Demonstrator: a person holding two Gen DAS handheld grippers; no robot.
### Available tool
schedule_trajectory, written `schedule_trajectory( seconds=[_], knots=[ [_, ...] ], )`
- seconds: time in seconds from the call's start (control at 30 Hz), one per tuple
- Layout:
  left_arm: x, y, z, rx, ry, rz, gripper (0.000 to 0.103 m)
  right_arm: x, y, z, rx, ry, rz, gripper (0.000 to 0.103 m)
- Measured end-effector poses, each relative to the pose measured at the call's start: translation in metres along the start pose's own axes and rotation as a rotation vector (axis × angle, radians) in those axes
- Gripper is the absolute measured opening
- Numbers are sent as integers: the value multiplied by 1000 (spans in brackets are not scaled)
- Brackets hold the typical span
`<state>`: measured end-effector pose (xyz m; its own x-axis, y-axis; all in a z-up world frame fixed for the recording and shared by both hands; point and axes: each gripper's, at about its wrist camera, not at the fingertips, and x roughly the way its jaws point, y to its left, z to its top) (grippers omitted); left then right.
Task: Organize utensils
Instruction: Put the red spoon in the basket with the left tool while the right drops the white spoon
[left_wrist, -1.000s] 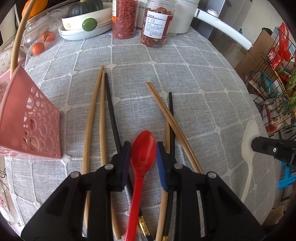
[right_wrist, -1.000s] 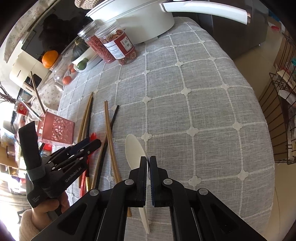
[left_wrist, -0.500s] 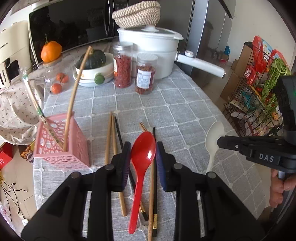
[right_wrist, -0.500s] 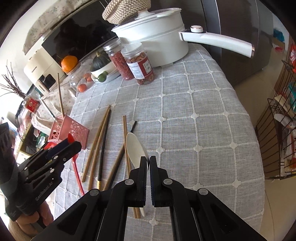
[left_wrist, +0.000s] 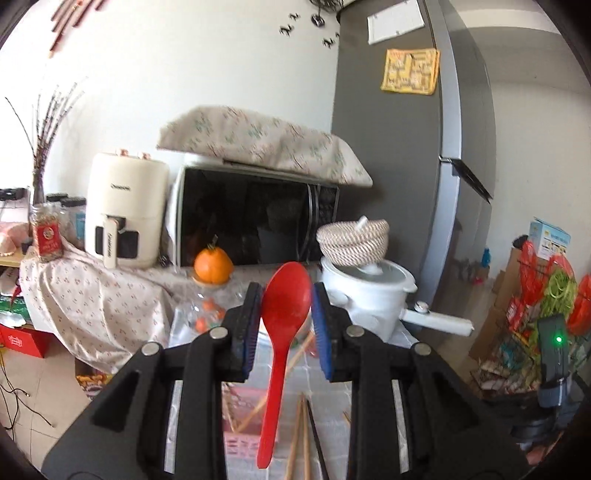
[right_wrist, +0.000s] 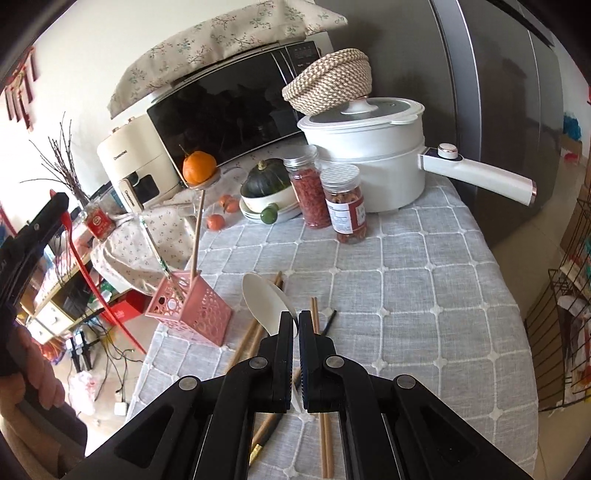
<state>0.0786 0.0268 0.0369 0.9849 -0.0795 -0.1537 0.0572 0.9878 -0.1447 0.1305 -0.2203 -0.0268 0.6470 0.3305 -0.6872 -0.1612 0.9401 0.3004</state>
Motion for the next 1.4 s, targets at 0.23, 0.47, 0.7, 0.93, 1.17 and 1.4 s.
schedule_trajectory(
  seconds=[0.23,0.47,0.7,0.93,1.17,1.4],
  knots=[
    [21,21,-10,-38,-88,108,29,12,16,0,9,1,21,3],
    [44,52,-20,-176,-32,118,29,19,22,-1,-4,-16,26,3],
    [58,60,-33,-206,39,103,29,25,28,1,8,-40,40,3],
    [62,56,-37,-169,126,63,37,19,44,2,-2,-93,60,3],
    [42,62,-34,-174,268,73,60,4,57,12,56,-160,108,3],
    [29,78,-47,-131,497,115,80,0,72,25,109,-241,125,3]
  ],
)
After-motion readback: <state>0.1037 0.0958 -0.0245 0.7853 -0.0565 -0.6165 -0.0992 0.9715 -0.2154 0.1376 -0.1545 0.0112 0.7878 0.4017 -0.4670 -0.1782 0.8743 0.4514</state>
